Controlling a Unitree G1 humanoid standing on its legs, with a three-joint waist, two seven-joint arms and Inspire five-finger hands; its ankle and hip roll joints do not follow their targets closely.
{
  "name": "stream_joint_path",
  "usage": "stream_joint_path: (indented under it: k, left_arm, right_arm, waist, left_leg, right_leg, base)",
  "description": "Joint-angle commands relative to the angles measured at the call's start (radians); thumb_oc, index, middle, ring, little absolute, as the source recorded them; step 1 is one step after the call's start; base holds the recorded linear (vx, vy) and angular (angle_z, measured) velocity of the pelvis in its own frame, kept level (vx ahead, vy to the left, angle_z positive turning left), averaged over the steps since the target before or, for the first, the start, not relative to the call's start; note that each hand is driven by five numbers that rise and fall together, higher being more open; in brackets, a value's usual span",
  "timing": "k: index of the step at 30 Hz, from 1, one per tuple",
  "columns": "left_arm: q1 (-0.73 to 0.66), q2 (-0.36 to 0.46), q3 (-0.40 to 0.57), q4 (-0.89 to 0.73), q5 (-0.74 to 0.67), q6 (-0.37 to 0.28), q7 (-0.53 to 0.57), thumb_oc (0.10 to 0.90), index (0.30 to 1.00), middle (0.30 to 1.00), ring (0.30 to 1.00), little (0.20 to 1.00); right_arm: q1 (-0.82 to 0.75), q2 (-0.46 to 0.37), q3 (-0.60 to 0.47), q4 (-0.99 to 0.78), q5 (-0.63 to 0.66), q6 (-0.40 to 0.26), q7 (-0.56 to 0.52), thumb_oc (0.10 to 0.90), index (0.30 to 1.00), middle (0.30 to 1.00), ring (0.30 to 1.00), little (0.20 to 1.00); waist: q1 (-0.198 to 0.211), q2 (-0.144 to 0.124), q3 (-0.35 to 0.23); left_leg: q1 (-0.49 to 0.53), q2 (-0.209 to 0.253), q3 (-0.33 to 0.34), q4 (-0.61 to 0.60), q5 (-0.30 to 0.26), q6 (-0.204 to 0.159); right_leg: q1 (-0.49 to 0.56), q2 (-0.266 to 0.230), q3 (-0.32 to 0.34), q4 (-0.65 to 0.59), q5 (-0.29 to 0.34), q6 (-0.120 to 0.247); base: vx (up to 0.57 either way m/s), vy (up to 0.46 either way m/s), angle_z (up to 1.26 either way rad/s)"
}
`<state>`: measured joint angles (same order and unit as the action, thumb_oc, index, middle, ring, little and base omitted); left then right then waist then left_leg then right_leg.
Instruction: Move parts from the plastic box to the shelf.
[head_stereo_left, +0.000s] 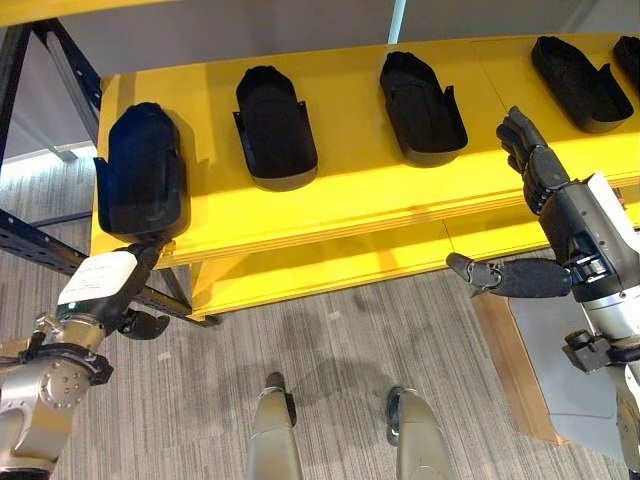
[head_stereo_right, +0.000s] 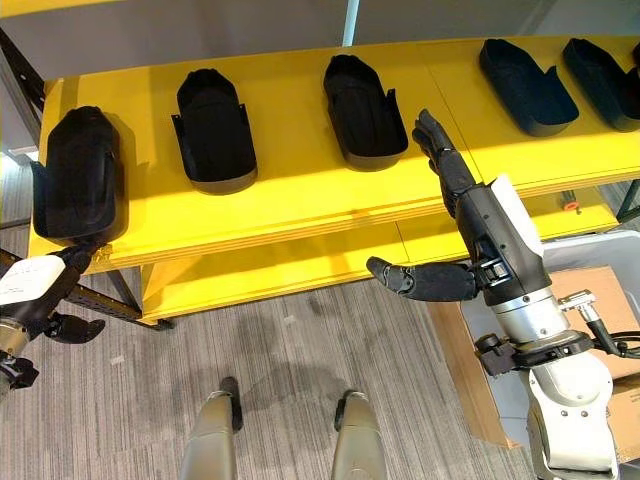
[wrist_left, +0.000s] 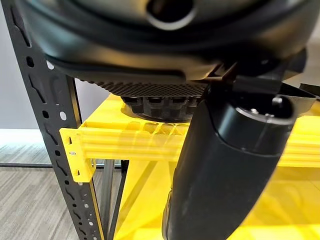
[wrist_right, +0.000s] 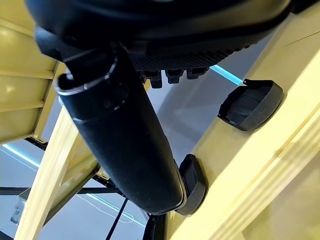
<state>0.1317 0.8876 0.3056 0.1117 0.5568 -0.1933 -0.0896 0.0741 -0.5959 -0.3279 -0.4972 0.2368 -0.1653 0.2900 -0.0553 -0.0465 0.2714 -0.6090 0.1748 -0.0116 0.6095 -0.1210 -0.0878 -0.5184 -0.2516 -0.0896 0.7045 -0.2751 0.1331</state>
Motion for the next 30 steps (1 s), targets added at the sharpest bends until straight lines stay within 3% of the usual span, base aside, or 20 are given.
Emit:
stream_joint_path:
  k: [1, 30]
  left_arm:
    - [-0.114, 0.11, 0.05, 0.001, -0.014, 0.006, 0.09, 0.9, 1.0, 1.0, 1.0, 1.0]
    - [-0.248, 0.164, -0.003, 0.07, -0.025, 0.027, 0.115, 0.9, 1.0, 1.0, 1.0, 1.0]
  right_arm:
    - [-0.127, -0.034, -0.024, -0.044, 0.039, -0.08, -0.048, 0.9, 1.0, 1.0, 1.0, 1.0]
    - [-0.113, -0.038, -0.025, -0.042, 0.041, -0.082, -0.046, 0.9, 1.0, 1.0, 1.0, 1.0]
  waist:
    - [-0.024, 0.006, -0.022]
    - [-0.041, 0.004, -0.032]
  left_leg:
    - [0.035, -0.025, 0.026, 0.008, -0.072, 0.069]
    - [0.038, -0.018, 0.029, 0.007, -0.075, 0.066]
  right_leg:
    - [0.052, 0.05, -0.011, -0.025, -0.027, -0.073]
    - [0.048, 0.055, -0.006, -0.025, -0.03, -0.071]
  base:
    - [0.0, 0.0, 0.0]
    - [0.0, 0.0, 0.0]
